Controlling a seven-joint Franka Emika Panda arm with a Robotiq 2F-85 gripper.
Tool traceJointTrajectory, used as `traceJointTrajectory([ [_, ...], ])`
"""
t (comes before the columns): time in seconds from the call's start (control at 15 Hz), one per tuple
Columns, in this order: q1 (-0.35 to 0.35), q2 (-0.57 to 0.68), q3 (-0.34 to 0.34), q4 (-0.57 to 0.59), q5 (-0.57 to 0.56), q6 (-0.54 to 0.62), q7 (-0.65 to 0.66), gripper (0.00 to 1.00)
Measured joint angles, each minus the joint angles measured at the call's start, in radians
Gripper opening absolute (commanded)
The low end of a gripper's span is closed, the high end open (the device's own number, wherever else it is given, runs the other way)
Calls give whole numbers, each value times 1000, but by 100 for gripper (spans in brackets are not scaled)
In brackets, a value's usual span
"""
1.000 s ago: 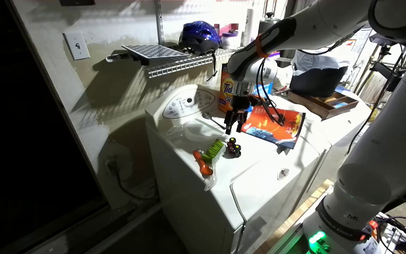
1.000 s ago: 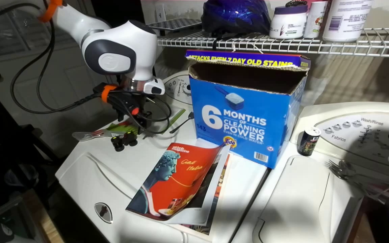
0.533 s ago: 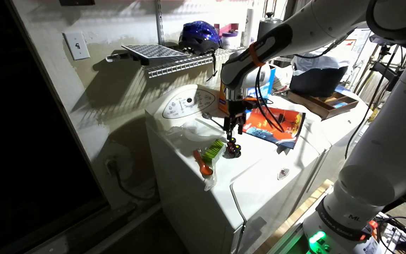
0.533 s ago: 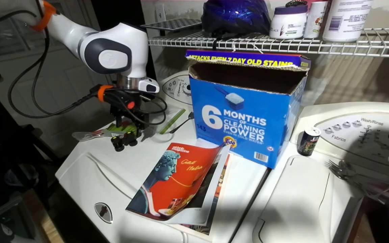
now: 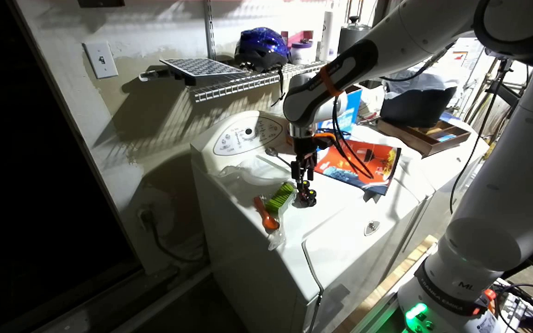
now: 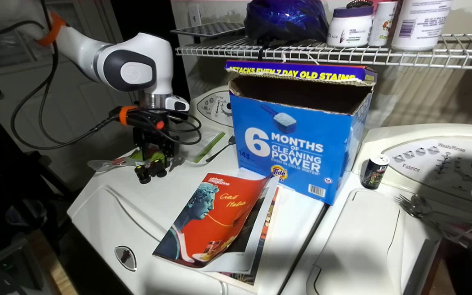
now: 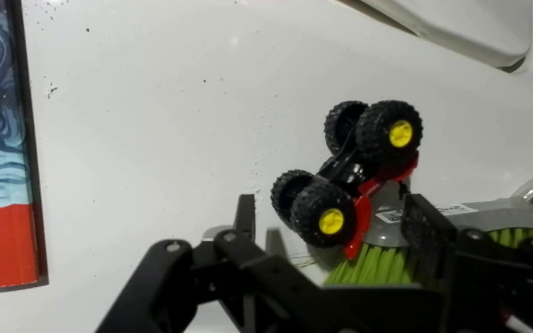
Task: Place the car upright.
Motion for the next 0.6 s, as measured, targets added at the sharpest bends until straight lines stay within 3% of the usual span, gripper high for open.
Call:
traceJointTrajectory([
  [0.13,1,7,2,0,-13,0,0,87],
  [0.2,1,11,2,1,-19,0,0,61],
  [0.33,1,16,2,1,-30,0,0,58],
  [0.6,1,20,2,2,-42,0,0,30],
])
